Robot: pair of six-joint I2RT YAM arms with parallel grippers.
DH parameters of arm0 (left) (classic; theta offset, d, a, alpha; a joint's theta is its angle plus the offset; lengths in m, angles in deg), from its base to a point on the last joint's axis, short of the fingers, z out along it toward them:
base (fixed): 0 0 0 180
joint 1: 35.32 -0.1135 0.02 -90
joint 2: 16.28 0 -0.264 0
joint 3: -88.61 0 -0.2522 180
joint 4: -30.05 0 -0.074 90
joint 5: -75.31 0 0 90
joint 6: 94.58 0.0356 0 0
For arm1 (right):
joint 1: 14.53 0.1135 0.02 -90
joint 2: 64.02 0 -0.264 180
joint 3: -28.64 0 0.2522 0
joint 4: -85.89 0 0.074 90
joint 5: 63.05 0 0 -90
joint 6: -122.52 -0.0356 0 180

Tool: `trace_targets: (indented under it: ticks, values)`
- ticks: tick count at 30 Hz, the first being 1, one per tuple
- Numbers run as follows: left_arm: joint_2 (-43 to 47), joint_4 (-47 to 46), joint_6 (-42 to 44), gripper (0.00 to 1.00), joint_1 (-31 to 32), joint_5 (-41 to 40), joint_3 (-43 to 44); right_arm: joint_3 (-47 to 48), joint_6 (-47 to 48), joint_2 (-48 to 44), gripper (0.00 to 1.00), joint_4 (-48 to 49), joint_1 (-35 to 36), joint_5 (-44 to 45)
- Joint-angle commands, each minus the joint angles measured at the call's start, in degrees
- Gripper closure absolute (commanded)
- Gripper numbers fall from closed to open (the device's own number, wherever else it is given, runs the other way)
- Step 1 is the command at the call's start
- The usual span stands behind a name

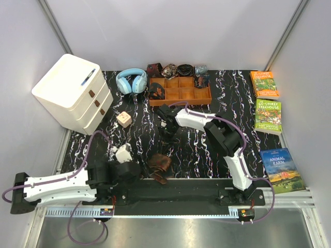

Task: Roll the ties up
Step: Pick up the tie at the center of the board.

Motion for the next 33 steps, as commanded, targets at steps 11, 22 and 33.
trace_targets:
  ticks: [11,22,33]
  values:
    - [5.7,-19.5,-22.2,0.07,-0.4,-5.9,-13.5,-6.1,-1.5,-5.1,0.83,5.3,0.2,0.6]
    - [0.1,-21.8,-21.0,0.09,-0.4,-8.2,-11.5,-9.7,-2.2,-6.9,0.84,8.4,0.2,-0.3]
    - [-3.0,-27.0,-17.8,0.1,-0.4,-9.1,-10.6,-11.7,-2.7,-7.6,0.84,10.1,0.3,-0.9]
